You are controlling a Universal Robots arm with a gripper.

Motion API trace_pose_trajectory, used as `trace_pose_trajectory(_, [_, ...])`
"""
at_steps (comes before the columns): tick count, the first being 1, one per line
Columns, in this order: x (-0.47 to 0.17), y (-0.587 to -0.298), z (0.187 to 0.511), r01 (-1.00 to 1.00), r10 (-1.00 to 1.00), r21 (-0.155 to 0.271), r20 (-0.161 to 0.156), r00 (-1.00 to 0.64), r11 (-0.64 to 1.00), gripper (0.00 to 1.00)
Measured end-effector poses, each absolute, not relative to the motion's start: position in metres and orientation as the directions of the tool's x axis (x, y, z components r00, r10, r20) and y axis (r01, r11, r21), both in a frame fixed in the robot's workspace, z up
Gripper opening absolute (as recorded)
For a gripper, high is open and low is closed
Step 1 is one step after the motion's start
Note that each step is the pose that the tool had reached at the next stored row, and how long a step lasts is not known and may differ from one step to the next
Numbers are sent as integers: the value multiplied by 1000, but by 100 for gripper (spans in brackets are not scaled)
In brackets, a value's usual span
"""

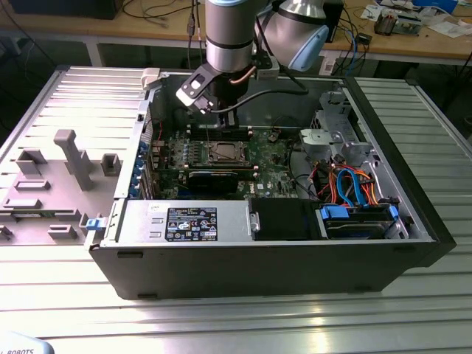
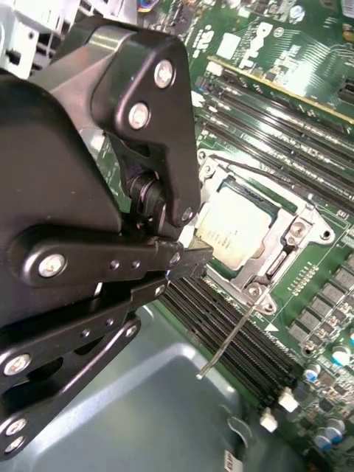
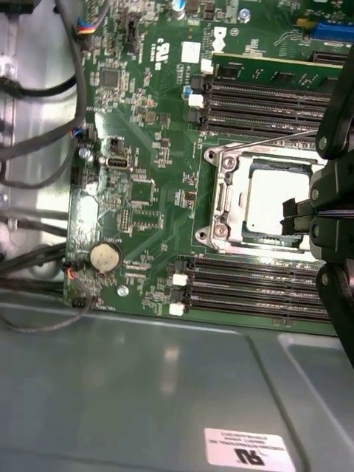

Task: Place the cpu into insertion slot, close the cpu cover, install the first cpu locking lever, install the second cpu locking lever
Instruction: 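Install the first cpu locking lever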

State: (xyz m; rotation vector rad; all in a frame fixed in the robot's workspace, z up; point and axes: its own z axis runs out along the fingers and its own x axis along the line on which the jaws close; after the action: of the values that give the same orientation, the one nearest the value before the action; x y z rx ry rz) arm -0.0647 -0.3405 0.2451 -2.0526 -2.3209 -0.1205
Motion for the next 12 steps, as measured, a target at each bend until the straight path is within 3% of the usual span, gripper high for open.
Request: trace_pose_trajectory(12, [-65, -340, 251, 945, 941, 31, 82, -327, 325, 11])
